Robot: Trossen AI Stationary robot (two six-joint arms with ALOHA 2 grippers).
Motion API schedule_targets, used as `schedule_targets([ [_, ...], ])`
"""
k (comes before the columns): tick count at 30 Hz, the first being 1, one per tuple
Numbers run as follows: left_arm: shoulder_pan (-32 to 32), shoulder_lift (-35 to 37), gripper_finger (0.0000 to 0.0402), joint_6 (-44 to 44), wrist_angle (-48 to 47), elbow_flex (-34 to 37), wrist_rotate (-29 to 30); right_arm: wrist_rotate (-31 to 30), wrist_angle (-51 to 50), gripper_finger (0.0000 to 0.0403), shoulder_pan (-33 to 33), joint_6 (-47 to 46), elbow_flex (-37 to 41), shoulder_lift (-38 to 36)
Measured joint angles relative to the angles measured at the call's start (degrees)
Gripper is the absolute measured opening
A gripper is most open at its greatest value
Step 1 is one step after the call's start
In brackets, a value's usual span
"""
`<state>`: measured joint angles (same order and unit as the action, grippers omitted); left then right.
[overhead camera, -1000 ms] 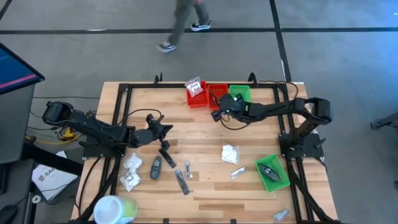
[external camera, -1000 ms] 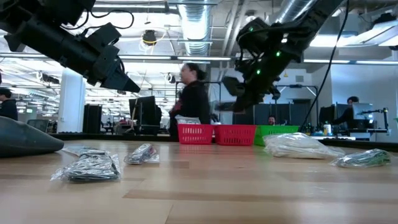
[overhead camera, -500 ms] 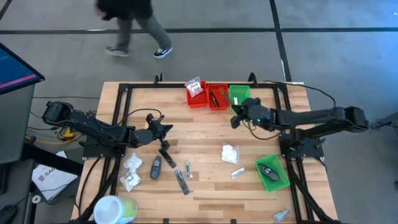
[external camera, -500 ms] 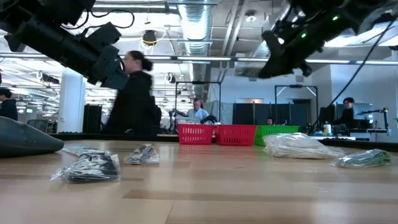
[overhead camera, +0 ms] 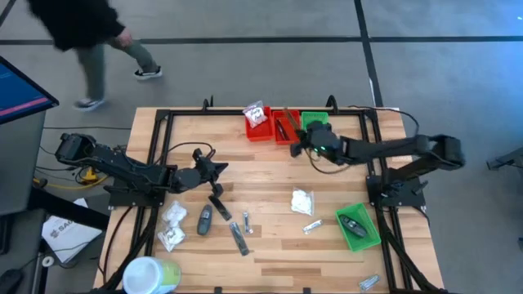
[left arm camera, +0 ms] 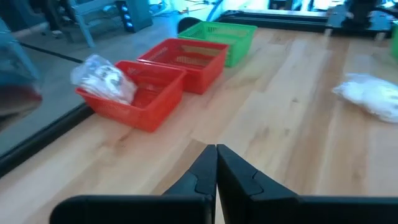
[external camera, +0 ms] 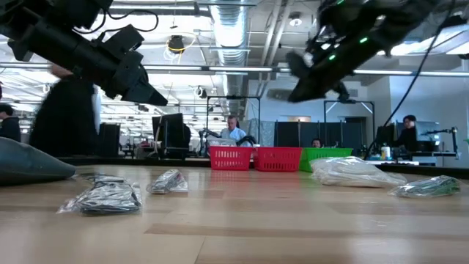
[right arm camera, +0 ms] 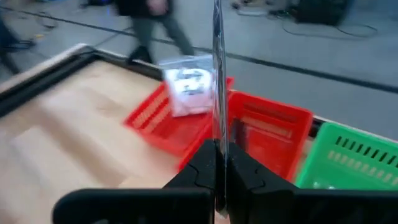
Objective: Pick & Place Travel size toiletries
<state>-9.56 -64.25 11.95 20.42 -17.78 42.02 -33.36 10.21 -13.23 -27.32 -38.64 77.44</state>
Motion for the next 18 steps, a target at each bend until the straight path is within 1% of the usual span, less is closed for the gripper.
schedule_targets([
  [5, 0.0, 0.0, 0.0002, 0.4, 0.0, 0.0, -3.1, 0.6, -8.9, 0.0003, -5.6, 0.1, -7.9, 9.0],
  [8, -0.3, -1.0, 0.0002, 0.8, 0.2, -0.1, -3.5, 2.1, -11.9, 0.0004, -6.4, 1.2, -11.7, 13.9],
  [10, -0.7, -2.1, 0.0002, 2.0, 0.2, -0.1, -3.5, 1.6, -12.4, 0.0003, -6.3, 2.2, -13.1, 16.1],
  [14, -1.4, -5.4, 0.0002, 3.4, 0.0, -0.1, -3.5, 0.9, -12.4, 0.0004, -6.3, 3.6, -14.0, 16.2],
  [16, -1.2, -6.5, 0.0002, 3.4, 0.2, -0.1, -3.4, 0.8, -13.1, 0.0004, -5.9, 5.0, -14.0, 14.6],
  [18, -0.5, -7.0, 0.0002, 3.3, 1.1, -0.1, -2.9, 1.9, -12.8, 0.0004, -5.5, 7.4, -14.0, 12.3],
])
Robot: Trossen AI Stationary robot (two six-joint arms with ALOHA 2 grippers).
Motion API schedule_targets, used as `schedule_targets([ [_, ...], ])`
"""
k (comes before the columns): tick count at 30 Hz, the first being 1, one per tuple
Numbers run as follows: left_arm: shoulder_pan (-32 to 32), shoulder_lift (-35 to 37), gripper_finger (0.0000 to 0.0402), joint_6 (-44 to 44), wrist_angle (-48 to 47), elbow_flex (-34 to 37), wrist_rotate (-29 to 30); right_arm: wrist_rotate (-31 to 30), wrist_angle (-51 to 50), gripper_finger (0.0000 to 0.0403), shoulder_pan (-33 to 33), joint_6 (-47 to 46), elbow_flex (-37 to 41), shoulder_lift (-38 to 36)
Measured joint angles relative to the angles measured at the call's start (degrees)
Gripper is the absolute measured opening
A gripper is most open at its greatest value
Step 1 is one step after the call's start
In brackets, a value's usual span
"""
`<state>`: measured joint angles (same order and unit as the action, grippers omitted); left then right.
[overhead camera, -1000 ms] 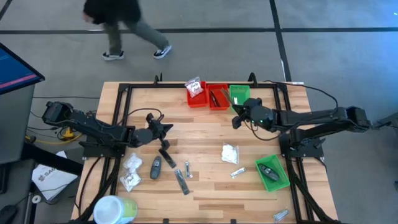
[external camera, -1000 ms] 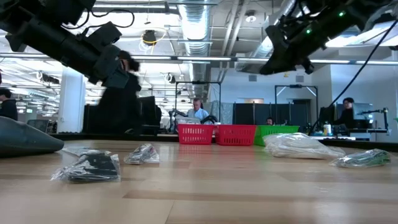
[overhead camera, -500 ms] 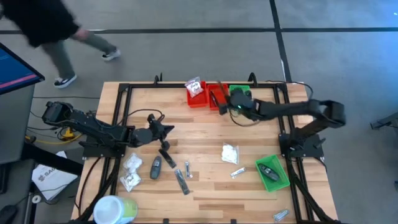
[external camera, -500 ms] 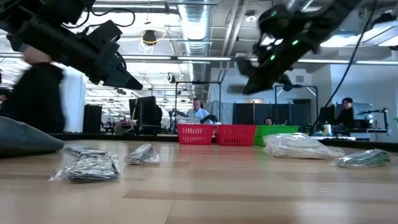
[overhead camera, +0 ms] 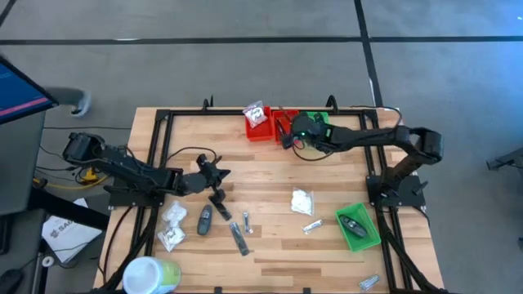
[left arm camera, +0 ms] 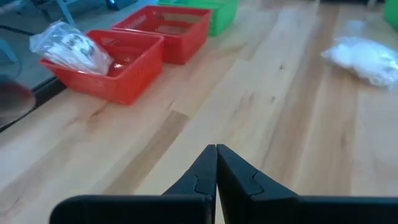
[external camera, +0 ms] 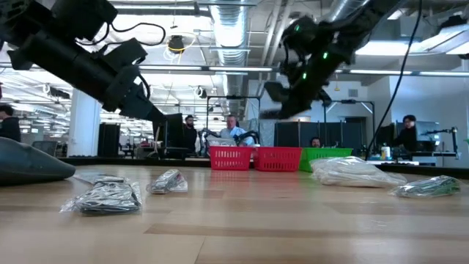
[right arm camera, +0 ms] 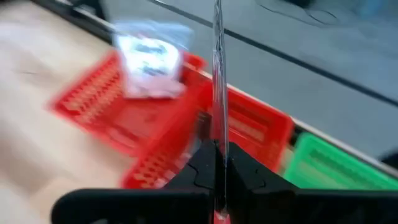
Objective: Pick & Place Travel size toiletries
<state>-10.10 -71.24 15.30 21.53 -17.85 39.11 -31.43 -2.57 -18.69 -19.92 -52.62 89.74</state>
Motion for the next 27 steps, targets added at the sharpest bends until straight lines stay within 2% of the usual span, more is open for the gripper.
schedule_targets([
  [6, 3.8, 0.0, 0.0002, -6.6, 11.3, 0.0, 0.5, 6.1, 0.0, 0.0005, 1.2, 7.1, 0.0, -5.9],
  [12, 9.4, 0.0, 0.0002, -14.6, 20.5, 0.0, 0.4, 7.0, -2.8, 0.0004, 0.2, 9.7, 0.0, -7.1],
  [15, 13.2, 0.0, 0.0002, -15.1, 21.1, 0.0, -2.1, 7.6, -3.5, 0.0004, -1.1, 8.0, 0.0, -4.5],
  [21, 18.8, 0.0, 0.0002, -14.9, 21.5, 0.0, -11.5, 9.7, -2.2, 0.0004, -3.2, 6.3, 0.0, 3.4],
  [27, 21.5, 0.0, 0.0002, -15.2, 22.0, 0.0, -13.8, 9.2, -3.5, 0.0004, -5.2, 4.8, -1.2, 9.8],
])
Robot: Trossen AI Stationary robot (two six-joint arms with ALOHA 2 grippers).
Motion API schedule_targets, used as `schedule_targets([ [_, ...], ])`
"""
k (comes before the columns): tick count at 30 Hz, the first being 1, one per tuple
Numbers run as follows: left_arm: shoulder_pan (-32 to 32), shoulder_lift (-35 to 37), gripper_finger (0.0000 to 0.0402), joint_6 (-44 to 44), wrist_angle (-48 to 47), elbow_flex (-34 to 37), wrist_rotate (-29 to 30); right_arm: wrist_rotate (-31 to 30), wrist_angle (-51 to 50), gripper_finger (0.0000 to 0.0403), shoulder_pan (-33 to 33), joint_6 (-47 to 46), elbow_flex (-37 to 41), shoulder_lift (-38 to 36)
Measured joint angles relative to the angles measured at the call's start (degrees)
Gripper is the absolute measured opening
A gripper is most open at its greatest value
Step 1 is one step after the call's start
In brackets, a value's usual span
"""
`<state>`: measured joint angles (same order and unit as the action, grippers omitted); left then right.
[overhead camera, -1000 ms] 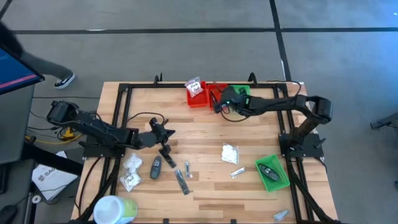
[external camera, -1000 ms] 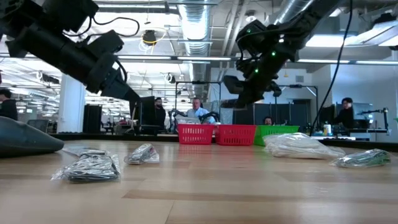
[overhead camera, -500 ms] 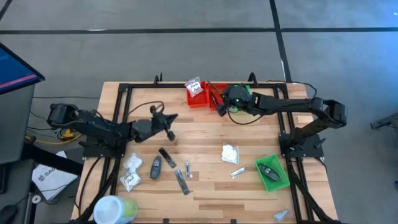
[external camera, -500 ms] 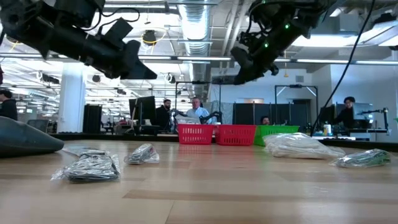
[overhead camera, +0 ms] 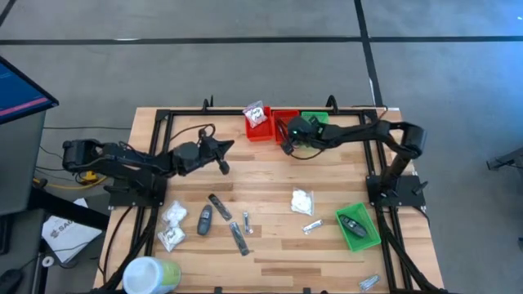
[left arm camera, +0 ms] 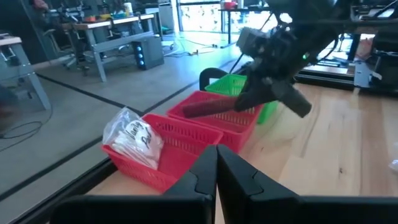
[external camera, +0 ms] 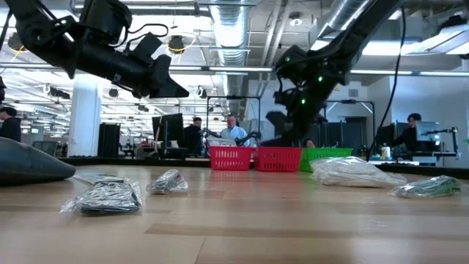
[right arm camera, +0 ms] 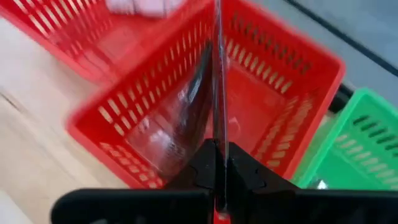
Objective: Pick & Place Travel size toiletries
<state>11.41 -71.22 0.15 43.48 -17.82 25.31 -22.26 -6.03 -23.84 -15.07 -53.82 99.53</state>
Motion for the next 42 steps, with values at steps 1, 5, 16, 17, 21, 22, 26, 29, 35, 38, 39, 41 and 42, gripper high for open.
schedule_targets([
  [1, 0.4, 0.0, 0.0002, -0.2, 0.0, 0.0, -0.9, 0.0, -1.1, 0.0006, -0.1, 0.0, -0.8, 0.8],
  [5, 1.1, 0.0, 0.0002, -0.2, 0.4, 0.0, -2.9, -2.8, -4.0, 0.0022, 0.6, -0.2, -4.3, 3.1],
  [16, -1.1, 0.0, 0.0002, -0.3, 0.6, 0.0, -3.2, -9.3, -8.8, 0.0171, 2.9, 0.1, -7.6, -0.3],
  [17, -1.2, 0.0, 0.0002, -0.3, 0.7, 0.0, -3.2, -9.3, -8.9, 0.0187, 3.2, 0.5, -7.6, -0.8],
  [21, -1.2, 0.0, 0.0002, 0.6, 0.8, 0.0, -3.3, -9.3, -9.9, 0.0240, 4.5, 1.6, -7.5, -5.8],
  [22, -1.2, 0.0, 0.0002, 1.5, 0.8, 0.0, -4.0, -9.1, -10.1, 0.0248, 5.0, 1.5, -7.5, -7.4],
  [26, -1.2, 0.6, 0.0002, 5.7, 0.8, 0.0, -11.2, -5.3, -10.5, 0.0263, 9.4, 1.1, -7.5, -14.0],
  [29, -1.7, 0.6, 0.0002, 9.6, 0.6, 0.0, -17.2, -3.1, -10.1, 0.0264, 14.2, 0.2, -7.5, -18.2],
  [35, -4.1, 0.6, 0.0001, 12.5, -2.4, -2.7, -19.4, -3.1, -6.4, 0.0265, 23.4, 0.5, -7.5, -22.9],
  [38, -7.1, 0.6, 0.0001, 11.7, -9.6, -6.4, -19.2, -3.1, -6.5, 0.0265, 28.0, 0.5, -7.5, -24.1],
  [39, -8.6, 0.6, 0.0001, 11.1, -12.3, -7.3, -18.9, -3.1, -6.8, 0.0265, 29.7, 0.5, -7.5, -24.4],
  [41, -11.7, 0.6, 0.0001, 10.2, -15.9, -8.4, -15.7, -3.1, -6.8, 0.0265, 32.8, 0.5, -7.5, -24.9],
  [42, -13.3, 0.6, 0.0001, 9.4, -17.1, -8.5, -13.5, -3.1, -6.8, 0.0265, 34.2, 0.5, -7.5, -25.2],
])
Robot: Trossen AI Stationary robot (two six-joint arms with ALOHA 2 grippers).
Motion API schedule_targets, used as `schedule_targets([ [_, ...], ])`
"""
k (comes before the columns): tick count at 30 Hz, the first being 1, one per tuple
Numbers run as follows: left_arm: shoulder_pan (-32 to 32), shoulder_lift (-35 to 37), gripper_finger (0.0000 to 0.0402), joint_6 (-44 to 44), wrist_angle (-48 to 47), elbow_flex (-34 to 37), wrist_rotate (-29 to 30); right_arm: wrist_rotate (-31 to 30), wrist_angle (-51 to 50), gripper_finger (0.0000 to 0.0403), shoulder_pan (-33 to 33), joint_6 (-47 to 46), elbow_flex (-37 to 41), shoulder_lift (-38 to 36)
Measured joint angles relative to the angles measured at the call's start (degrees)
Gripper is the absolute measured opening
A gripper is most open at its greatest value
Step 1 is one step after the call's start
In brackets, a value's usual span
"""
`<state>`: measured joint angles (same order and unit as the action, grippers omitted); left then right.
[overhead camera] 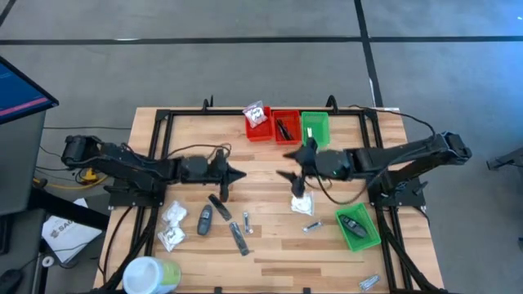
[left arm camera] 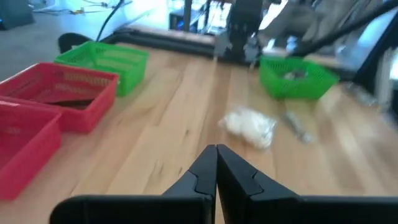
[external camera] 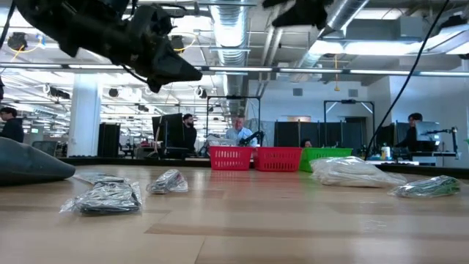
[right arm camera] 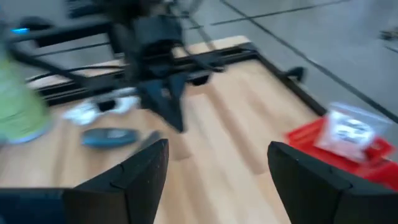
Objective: Pick & Place Travel size toiletries
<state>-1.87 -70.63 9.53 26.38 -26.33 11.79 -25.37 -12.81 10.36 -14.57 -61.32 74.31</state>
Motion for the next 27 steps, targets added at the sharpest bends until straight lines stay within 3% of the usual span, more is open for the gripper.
schedule_targets([
  [4, -5.1, 0.0, 0.0001, -1.0, -2.5, 0.0, 6.3, 0.0, 1.7, 0.0265, 4.0, 0.0, 0.0, -0.7],
  [10, -10.1, 0.0, 0.0001, -5.7, -2.4, 0.0, 7.4, -0.1, 2.0, 0.0265, 6.5, 5.4, 0.1, -1.4],
  [19, -14.6, 0.0, 0.0001, -5.7, -2.4, 0.0, 8.5, 0.0, 6.1, 0.0265, 7.6, 13.6, 0.0, -3.9],
  [27, -15.8, 0.0, 0.0001, -4.4, -2.6, 0.0, 9.3, -0.1, 6.3, 0.0265, 6.3, 13.8, 0.0, -3.8],
])
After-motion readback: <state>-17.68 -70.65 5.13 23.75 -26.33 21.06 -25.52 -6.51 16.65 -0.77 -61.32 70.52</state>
